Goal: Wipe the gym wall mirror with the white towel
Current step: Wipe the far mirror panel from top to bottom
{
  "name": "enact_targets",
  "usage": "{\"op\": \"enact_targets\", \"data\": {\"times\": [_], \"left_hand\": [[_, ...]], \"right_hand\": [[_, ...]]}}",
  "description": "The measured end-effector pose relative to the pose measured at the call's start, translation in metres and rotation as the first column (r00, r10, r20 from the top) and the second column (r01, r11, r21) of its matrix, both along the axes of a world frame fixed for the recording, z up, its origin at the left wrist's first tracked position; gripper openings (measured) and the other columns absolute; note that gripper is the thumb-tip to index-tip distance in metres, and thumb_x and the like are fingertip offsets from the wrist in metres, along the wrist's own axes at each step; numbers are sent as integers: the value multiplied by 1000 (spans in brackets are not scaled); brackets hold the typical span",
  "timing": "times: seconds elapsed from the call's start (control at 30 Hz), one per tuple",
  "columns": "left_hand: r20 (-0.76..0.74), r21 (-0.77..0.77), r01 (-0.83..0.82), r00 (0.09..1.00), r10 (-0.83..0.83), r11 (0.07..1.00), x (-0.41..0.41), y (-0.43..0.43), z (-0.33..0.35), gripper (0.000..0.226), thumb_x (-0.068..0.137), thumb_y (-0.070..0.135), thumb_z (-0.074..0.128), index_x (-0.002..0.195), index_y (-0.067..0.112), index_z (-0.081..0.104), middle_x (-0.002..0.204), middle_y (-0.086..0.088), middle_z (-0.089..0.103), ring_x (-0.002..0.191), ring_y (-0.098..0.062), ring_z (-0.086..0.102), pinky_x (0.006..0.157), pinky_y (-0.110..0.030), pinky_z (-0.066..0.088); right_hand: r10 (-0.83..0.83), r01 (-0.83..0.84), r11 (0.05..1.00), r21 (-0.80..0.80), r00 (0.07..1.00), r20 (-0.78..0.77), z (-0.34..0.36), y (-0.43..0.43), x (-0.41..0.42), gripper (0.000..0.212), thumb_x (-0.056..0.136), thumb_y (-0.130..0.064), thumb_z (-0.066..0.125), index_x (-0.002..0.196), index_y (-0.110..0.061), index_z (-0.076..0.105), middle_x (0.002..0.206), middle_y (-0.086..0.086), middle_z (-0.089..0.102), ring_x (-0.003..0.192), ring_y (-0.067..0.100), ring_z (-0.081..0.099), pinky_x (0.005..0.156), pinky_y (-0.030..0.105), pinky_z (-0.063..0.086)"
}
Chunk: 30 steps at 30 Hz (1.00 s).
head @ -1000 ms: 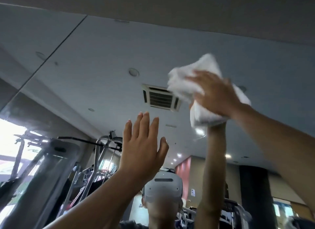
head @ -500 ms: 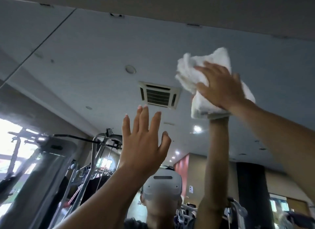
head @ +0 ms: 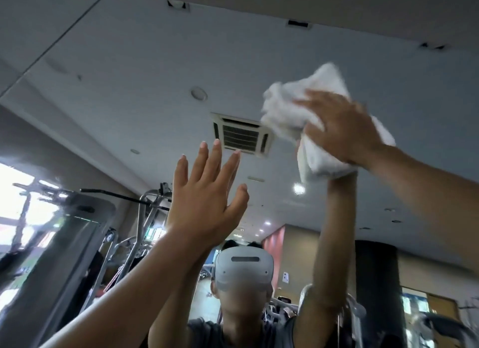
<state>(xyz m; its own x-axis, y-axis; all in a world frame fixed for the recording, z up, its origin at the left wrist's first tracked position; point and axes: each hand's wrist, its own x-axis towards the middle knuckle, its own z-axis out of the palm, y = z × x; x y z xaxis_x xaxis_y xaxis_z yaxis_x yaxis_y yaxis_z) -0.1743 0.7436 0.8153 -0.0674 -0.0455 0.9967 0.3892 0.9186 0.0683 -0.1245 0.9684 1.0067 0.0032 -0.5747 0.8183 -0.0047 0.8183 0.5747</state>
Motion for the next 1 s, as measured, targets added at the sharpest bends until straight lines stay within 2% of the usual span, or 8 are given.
{"op": "enact_targets", "data": {"times": [0.17, 0.27, 0.37, 0.47, 0.57, 0.67, 0.83, 1.0], "left_hand": [[-33, -6, 23, 999, -24, 1000, -2, -3, -1, 71, 92, 57, 8, 160, 34, 8, 168, 1, -7, 154, -16, -15, 122, -43, -14], [-67, -14, 3, 998, -4, 1000, -4, -3, 0, 68, 95, 53, 18, 158, 29, 21, 167, -5, 10, 155, -22, 1, 122, -47, -3], [-85, -42, -38, 996, 34, 998, -9, -3, -6, 65, 97, 52, 23, 157, 25, 26, 165, -9, 19, 154, -27, 11, 122, -50, 5], [-100, -41, -72, 993, 67, 997, -12, -3, -10, 66, 98, 51, 26, 157, 22, 29, 164, -12, 21, 153, -29, 13, 120, -47, 2], [-96, -39, -68, 993, 64, 997, -10, -3, -11, 66, 98, 50, 25, 157, 22, 28, 165, -11, 20, 154, -27, 12, 121, -45, 1], [-79, -31, -51, 996, 49, 998, -5, -1, -12, 66, 98, 51, 23, 158, 23, 27, 165, -9, 18, 154, -25, 10, 121, -43, 0], [-55, 61, -41, 997, 44, 997, 9, 16, -15, 66, 91, 47, 31, 143, 9, 49, 151, -22, 44, 144, -39, 35, 117, -58, 19], [-39, 27, -90, 995, 91, 996, 17, 62, 0, 67, 95, 39, 20, 144, 1, 45, 150, -26, 43, 145, -40, 34, 120, -60, 7]], "right_hand": [[-48, -6, 904, -427, 992, -116, -30, -40, -11, 66, 88, -53, 31, 151, -33, 37, 161, -1, 30, 145, 23, 28, 107, 52, 24], [-76, 72, 987, 141, 997, 24, -51, -35, -6, 71, 84, -54, 28, 152, -37, 35, 162, -2, 30, 147, 22, 29, 106, 54, 24], [-171, 148, 844, 516, 985, -3, -33, 2, 3, 66, 84, -44, 41, 149, -33, 44, 160, -2, 36, 145, 21, 36, 101, 47, 30], [-32, 32, 998, -45, 999, -9, -5, 17, 5, 69, 83, -50, 30, 149, -34, 42, 159, -2, 37, 145, 24, 34, 111, 56, 31], [-37, -11, 835, -550, 996, -77, -2, -14, -2, 58, 94, -46, 39, 149, -30, 38, 159, 2, 32, 142, 27, 29, 109, 54, 24], [-84, 53, 902, -429, 995, -53, -30, -41, -6, 62, 93, -49, 37, 152, -32, 32, 161, 3, 27, 144, 26, 26, 109, 53, 22], [-138, 95, 947, 306, 983, 122, -37, 10, 9, 72, 81, -52, 32, 152, -45, 29, 163, -8, 27, 148, 16, 23, 109, 54, 22], [-20, 3, 923, -384, 999, -39, 18, 54, 9, 64, 89, -55, 36, 150, -37, 36, 159, -3, 34, 143, 26, 31, 108, 56, 26]]}}
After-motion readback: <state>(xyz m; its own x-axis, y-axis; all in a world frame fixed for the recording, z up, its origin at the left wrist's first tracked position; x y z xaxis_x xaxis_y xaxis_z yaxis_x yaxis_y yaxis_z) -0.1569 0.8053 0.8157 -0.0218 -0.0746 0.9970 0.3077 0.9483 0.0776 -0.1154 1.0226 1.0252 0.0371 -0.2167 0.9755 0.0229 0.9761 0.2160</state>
